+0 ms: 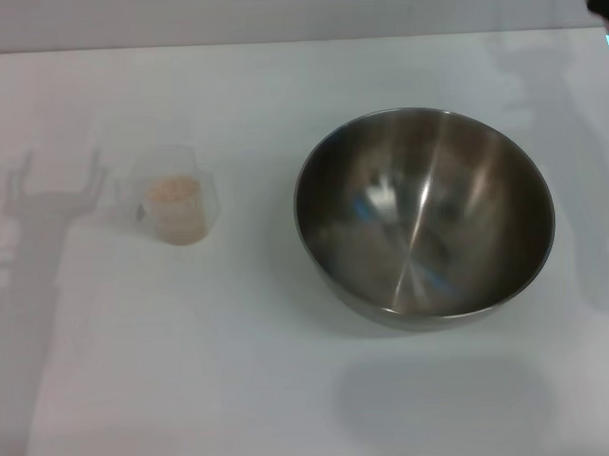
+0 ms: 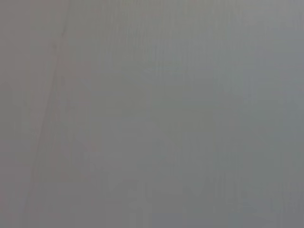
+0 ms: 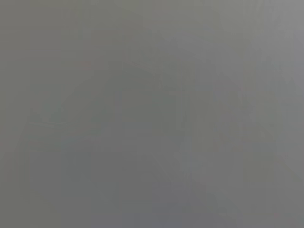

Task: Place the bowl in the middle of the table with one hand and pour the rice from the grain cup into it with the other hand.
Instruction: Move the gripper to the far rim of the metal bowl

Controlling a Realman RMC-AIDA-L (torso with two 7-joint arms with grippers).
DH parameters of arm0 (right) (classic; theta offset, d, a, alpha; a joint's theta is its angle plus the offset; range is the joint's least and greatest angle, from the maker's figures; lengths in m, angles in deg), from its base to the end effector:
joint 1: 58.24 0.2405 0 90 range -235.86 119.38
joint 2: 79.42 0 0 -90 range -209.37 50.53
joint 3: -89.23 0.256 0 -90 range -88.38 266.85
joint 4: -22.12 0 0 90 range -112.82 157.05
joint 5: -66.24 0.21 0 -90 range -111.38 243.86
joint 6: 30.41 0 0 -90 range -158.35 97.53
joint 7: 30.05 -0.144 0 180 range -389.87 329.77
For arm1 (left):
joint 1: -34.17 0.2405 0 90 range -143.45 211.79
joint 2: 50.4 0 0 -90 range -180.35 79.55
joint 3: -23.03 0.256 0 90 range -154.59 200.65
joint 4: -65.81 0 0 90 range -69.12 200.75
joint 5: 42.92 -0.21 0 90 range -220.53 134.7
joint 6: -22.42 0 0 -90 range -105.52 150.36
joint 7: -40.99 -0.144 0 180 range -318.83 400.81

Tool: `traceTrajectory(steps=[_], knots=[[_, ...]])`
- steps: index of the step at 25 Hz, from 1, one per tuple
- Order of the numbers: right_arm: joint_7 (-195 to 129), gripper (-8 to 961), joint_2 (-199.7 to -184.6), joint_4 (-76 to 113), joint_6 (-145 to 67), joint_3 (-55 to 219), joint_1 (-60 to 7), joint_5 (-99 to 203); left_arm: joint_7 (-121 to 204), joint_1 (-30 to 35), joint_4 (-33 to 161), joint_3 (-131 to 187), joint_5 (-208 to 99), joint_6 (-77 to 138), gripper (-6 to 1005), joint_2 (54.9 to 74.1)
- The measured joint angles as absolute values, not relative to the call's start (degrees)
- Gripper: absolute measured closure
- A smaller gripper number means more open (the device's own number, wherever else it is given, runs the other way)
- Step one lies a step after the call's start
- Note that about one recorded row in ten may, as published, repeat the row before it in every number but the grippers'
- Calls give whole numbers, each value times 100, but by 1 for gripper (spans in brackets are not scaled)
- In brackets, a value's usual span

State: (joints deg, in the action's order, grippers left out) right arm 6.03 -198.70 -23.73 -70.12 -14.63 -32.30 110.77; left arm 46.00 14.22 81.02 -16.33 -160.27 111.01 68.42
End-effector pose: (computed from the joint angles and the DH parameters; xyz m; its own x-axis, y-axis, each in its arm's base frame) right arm 0.2137 0.4190 0.0260 0.8785 0.1791 -0.4429 -0.4528 0.0165 -0.8915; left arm -0.3013 0.2954 0.0160 0.5913 -0.3832 0.7096 0.7430 -0.0833 -0.6641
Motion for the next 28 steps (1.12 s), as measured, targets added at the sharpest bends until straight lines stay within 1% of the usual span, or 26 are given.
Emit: traceTrajectory(steps=[1,2,5,6,7,12,13,14,15,16,17,18,19,21,25,28], knots=[[438,215,-19869,-2930,-5847,-1178,-3277,11080,4600,1423,8101,-1635,-16021,11100,164,6843],[438,215,-19869,-2930,-5847,-1178,-3277,11080,4600,1423,8101,-1635,-16021,11100,164,6843],[204,215,-19858,-3614,-4068,-738,-3271,11080,4600,1429,8088,-1648,-16014,11100,166,6842],[149,215,-19851,-4009,-2901,-437,-3226,11080,4600,1430,8081,-1650,-16011,11101,166,6842],[149,215,-19851,-4009,-2901,-437,-3226,11080,4600,1430,8081,-1650,-16011,11101,167,6842],[-80,215,-19851,-5229,319,583,-3153,11080,4600,1431,8077,-1655,-16017,11106,169,6843],[-232,215,-19843,-5611,1441,1054,-3081,11079,4600,1432,8076,-1660,-16020,11114,170,6842],[-232,215,-19843,-5611,1441,1054,-3081,11079,4600,1432,8076,-1660,-16020,11114,170,6842],[-308,215,-19834,-5769,1969,1333,-3014,11079,4600,1431,8075,-1663,-16015,11117,171,6842],[-407,215,-19800,-5917,3003,1868,-2815,11056,4600,1435,8075,-1667,-16012,11120,171,6842],[-407,215,-19800,-5917,3003,1868,-2815,11056,4600,1435,8075,-1667,-16012,11120,172,6842],[-437,216,-19743,-5912,3865,2342,-2597,11027,4600,1437,8075,-1668,-16012,11124,172,6842],[-437,216,-19743,-5912,3865,2342,-2597,11027,4600,1439,8075,-1669,-16010,11127,173,6842],[-447,216,-19640,-5765,4622,2725,-2378,10986,4600,1441,8075,-1670,-16007,11131,174,6839],[-453,216,-19447,-5395,5386,3028,-2075,10706,4600,1449,8071,-1670,-16008,11119,176,6834],[-418,216,-19375,-5122,5685,3095,-1933,10355,4600,1449,8067,-1670,-16005,11115,178,6833]])
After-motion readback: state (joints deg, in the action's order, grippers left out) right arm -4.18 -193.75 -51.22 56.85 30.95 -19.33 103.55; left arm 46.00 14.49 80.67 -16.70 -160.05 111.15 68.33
